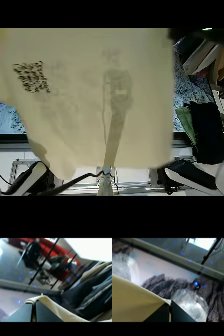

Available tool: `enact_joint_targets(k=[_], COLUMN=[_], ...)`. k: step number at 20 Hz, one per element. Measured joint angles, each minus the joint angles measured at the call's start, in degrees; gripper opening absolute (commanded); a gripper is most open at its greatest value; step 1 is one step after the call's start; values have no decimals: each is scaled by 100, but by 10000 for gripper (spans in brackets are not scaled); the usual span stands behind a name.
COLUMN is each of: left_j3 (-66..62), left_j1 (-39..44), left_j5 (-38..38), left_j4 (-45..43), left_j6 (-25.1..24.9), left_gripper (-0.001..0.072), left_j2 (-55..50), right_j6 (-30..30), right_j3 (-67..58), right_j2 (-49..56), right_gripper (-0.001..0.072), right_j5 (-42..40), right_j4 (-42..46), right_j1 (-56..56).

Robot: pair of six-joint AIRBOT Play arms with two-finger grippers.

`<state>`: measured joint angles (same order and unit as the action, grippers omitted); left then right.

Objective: Fold the clothes and pants, and hang the long-sleeved shirts on hangers.

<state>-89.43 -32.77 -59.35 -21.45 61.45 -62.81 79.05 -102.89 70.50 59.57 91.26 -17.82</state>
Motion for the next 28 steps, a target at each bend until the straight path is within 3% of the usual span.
enact_joint_targets(k=[4,5,6,7,8,9,10,11,14,16,18,21,22,23,28], left_j3=[-203,-492,-809,-1165,-1504,-1792,-2033,-2232,-2413,-1969,-866,1174,1768,2321,3825], left_j1=[1130,1272,1360,1427,1469,1480,1458,1408,1104,911,734,573,533,503,437], left_j5=[1027,1139,1250,1314,1320,1311,1191,907,-597,-1591,-2138,-2221,-2138,-2031,-1838], left_j4=[-859,-955,-1036,-1113,-1163,-1209,-1305,-1506,-2752,-3543,-4039,-4325,-4371,-4395,-4494], left_j6=[-348,-389,-402,-396,-345,-264,-109,98,1005,1408,1600,1517,1425,1344,1108], left_gripper=[5,9,22,147,439,529,526,471,396,404,502,530,617,638,638], left_j2=[-2129,-2726,-3241,-3733,-4129,-4400,-4575,-4684,-4682,-4437,-3862,-2734,-2400,-2090,-1456], right_j6=[363,459,525,588,610,651,673,719,796,597,234,-348,-546,-713,-1290], right_j3=[308,341,363,372,369,361,328,289,282,531,1080,2146,2465,2730,3488], right_j2=[1740,2111,2459,2747,2959,3108,3195,3226,3220,3130,2970,2734,2688,2662,2682], right_gripper=[23,181,498,623,603,564,565,564,536,505,506,499,499,499,497], right_j5=[-1182,-1565,-2035,-2516,-2870,-3119,-3220,-3119,-1641,-496,474,1449,1646,1773,1919], right_j4=[7,-48,-125,-247,-319,-396,-483,-557,-1187,-1840,-2555,-3464,-3698,-3849,-4275], right_j1=[463,597,726,837,925,1010,1115,1241,1810,2216,2575,2979,3053,3097,3121])
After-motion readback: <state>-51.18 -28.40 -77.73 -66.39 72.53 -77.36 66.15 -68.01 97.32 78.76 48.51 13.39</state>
